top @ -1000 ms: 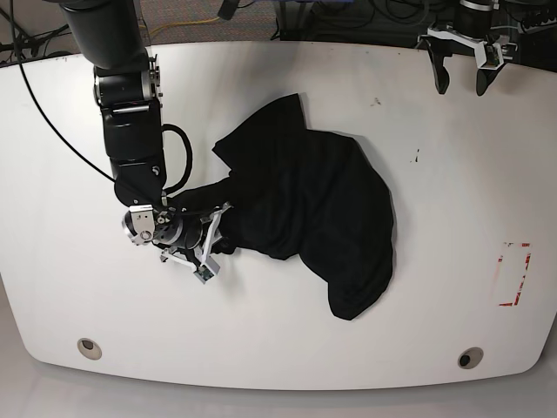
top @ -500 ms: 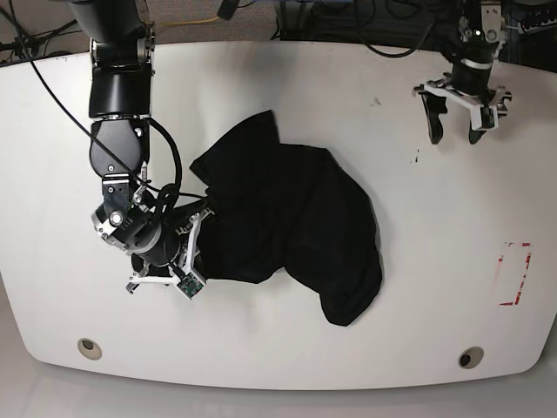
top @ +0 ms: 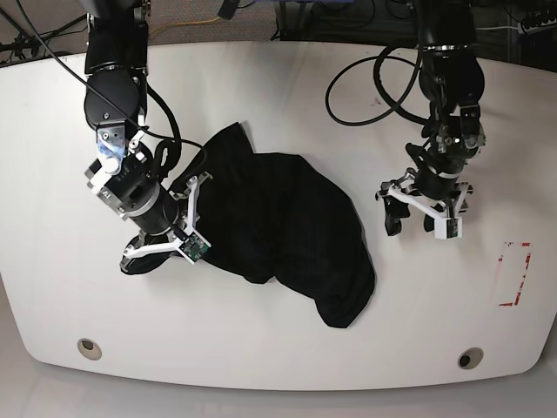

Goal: Fold the T-shirt properly
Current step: 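Lower the left gripper and grasp the opposite edge of the shirt, then pull both grippers apart to stretch the shirt flat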

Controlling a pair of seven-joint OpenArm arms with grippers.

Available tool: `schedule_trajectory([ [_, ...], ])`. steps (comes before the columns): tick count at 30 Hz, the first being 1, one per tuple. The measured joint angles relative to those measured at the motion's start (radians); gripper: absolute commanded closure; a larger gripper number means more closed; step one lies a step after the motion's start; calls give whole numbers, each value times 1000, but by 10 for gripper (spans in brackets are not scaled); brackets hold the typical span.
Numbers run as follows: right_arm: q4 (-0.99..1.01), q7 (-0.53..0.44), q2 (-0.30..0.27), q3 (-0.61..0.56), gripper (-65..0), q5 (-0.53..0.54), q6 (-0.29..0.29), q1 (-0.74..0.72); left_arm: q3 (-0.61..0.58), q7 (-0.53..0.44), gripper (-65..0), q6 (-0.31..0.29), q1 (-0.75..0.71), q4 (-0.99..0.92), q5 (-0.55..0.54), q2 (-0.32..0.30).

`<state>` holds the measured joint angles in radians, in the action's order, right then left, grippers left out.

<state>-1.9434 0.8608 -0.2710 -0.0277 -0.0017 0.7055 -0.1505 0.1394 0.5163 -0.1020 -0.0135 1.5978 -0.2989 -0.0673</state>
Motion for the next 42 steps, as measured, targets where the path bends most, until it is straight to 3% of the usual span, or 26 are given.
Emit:
schedule_trajectory([
  [7, -4, -2, 5, 5, 0, -10, -1, 31, -45, 6, -428, 3, 188, -279, 3, 29],
  [12, -5, 1, 6, 7, 0, -54, 0, 33, -63, -113, -428, 7, 288, -455, 3, 49],
  [20, -6, 0, 9, 7, 0, -80, -1, 34, -126, -187, -429, 6, 396, -676, 1, 71],
  [22, -6, 0, 9, 7, 0, -79, -1, 34, -126, -245, -425, 16, 414, -711, -1, 85],
  [23, -6, 0, 9, 7, 0, -80, -1, 34, -126, -266, -404, 16, 415, -719, -1, 91],
  [25, -7, 0, 8, 7, 0, -80, -1, 34, -129, -301, -297, 14, 415, -749, 0, 105],
  [28, -7, 1, 8, 7, 0, -80, -1, 34, -132, -318, -6, 5, 410, -767, -2, 109],
  [32, -7, 0, 8, 11, 0, -80, -1, 34, -131, -303, 0, 5, 409, -772, 4, 105],
  [37, -10, -2, 10, 108, 0, -76, 1, 35, -130, -289, 0, 13, 343, -663, 0, 100],
  [42, -11, 4, 11, 177, 0, -70, 2, 35, -131, -137, 0, 0, 207, -395, -8, 28],
])
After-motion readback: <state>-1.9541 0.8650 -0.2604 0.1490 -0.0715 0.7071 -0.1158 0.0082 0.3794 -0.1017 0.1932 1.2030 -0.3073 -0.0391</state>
